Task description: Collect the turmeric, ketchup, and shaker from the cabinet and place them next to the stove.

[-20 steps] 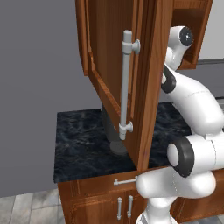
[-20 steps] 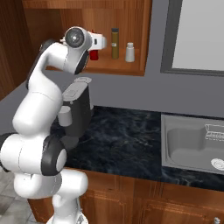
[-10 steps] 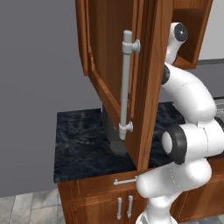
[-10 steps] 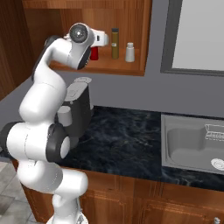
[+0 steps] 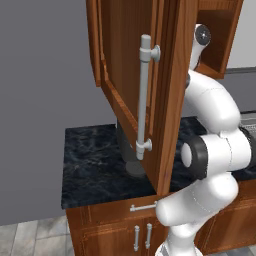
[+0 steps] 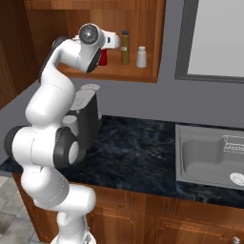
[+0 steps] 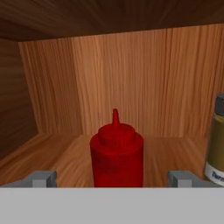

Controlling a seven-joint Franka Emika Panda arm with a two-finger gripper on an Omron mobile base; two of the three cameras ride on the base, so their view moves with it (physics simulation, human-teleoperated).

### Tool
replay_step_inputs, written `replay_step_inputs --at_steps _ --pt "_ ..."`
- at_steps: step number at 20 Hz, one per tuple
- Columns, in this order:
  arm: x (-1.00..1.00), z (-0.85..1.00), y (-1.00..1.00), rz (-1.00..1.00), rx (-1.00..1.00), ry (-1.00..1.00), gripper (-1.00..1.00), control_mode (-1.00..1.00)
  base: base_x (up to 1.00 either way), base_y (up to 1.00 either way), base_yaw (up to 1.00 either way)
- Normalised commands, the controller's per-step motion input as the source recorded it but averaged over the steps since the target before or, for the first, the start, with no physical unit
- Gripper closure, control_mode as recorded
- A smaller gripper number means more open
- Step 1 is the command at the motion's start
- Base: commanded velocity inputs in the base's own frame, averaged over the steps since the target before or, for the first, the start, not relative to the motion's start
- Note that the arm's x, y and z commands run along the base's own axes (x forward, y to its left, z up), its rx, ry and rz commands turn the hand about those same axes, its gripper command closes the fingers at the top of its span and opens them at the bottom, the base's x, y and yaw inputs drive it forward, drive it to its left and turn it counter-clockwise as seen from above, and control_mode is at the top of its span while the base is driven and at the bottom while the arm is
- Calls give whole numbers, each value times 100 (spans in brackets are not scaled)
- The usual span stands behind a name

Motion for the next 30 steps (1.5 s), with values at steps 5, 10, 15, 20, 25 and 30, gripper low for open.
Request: replay_step_inputs --at_steps 5,10,15,20,25,30 --pt "17 0 0 0 0 0 -100 -100 0 0 0" --pt "15 0 0 0 0 0 -100 -100 0 0 0" --pt "13 -1 0 0 0 1 -100 -100 0 0 0" --pt "7 -9 0 0 0 1 100 -100 0 0 0" --pt "0 -1 0 1 0 0 100 -100 0 0 0" --pt "0 0 0 0 0 0 100 -100 0 0 0"
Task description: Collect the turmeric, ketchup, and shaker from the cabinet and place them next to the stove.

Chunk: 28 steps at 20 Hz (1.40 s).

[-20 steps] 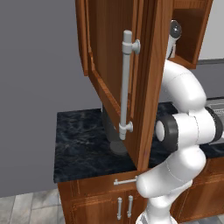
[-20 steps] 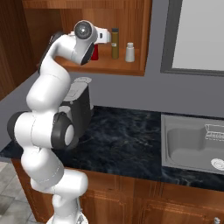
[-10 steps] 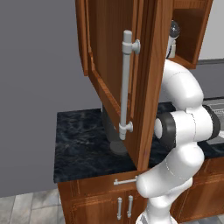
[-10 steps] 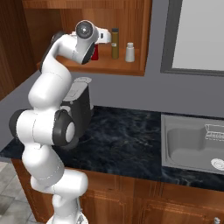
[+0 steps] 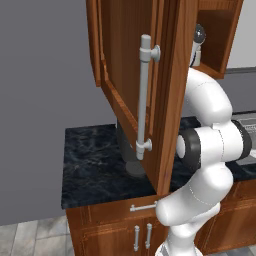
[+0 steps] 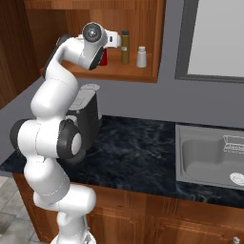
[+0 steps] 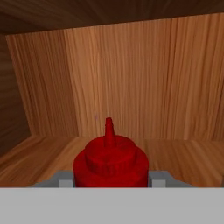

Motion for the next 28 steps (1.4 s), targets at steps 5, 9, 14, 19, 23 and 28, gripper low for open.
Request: replay_step_inputs --at_steps 5,9,14,19,23,28 --pt "0 0 0 0 0 0 100 -100 0 0 0" --pt "0 0 0 0 0 0 100 -100 0 0 0" --pt "-6 -4 0 0 0 0 100 -100 0 0 0" --pt "-39 -11 0 0 0 -4 100 -100 0 0 0" --pt "-77 -12 0 0 0 -4 100 -100 0 0 0" --pt "-85 -6 0 0 -2 0 100 -100 0 0 0"
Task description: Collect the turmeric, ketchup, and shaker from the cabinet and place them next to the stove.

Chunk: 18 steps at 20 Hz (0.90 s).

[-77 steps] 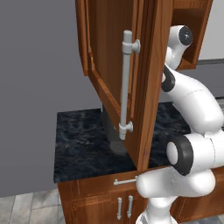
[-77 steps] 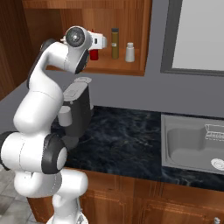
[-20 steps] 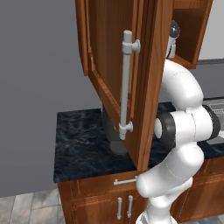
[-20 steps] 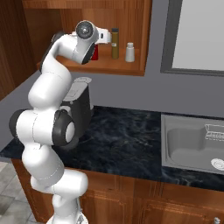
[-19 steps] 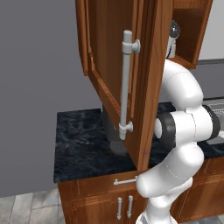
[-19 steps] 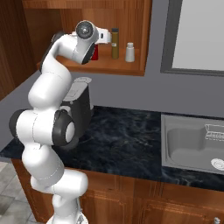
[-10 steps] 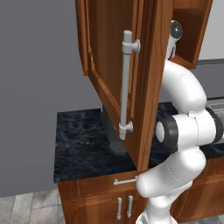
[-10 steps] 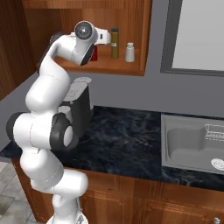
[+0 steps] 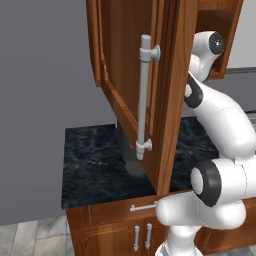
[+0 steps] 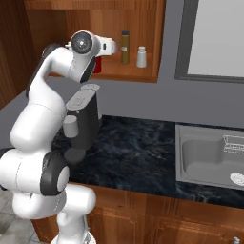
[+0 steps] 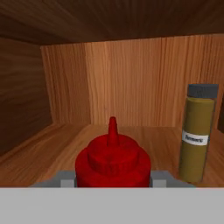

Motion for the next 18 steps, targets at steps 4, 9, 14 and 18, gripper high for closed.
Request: replay_step_inputs --at_steps 4,9,14,18 --pt "-87 1 -2 0 -4 0 100 -100 0 0 0" --pt "-72 18 -4 0 -8 1 100 -100 0 0 0" --pt "-72 10 -10 0 -8 2 100 -100 0 0 0" --pt "-73 2 -19 0 -5 0 100 -100 0 0 0"
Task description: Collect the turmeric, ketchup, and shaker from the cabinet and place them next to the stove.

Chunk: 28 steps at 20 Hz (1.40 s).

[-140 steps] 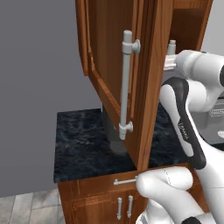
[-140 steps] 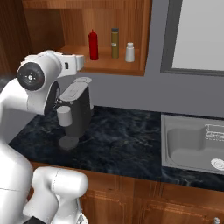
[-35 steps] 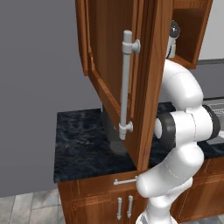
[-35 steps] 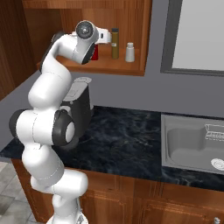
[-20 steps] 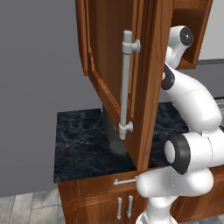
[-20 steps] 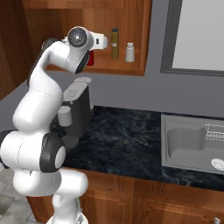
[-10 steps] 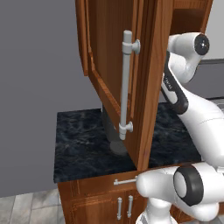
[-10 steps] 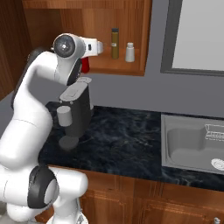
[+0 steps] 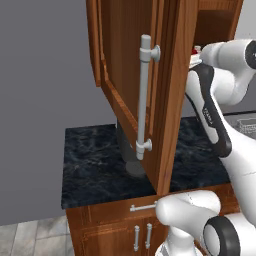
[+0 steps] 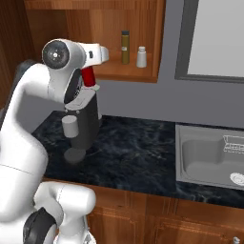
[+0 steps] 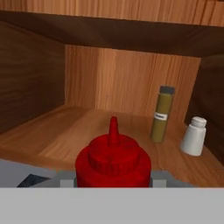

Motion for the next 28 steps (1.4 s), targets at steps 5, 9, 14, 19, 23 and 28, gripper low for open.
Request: replay_step_inputs --at_steps 5,9,14,19,23,28 --pt "-79 -2 -27 0 -1 0 100 -100 0 0 0" --pt "-78 -4 -27 0 0 0 100 -100 0 0 0" --pt "-70 -13 -17 0 0 0 100 -100 0 0 0" --pt "-33 -35 -4 1 0 0 100 -100 0 0 0" --pt "-1 -4 0 0 0 0 100 100 -5 0 0" --pt "0 0 0 0 0 0 100 100 -26 -11 -3"
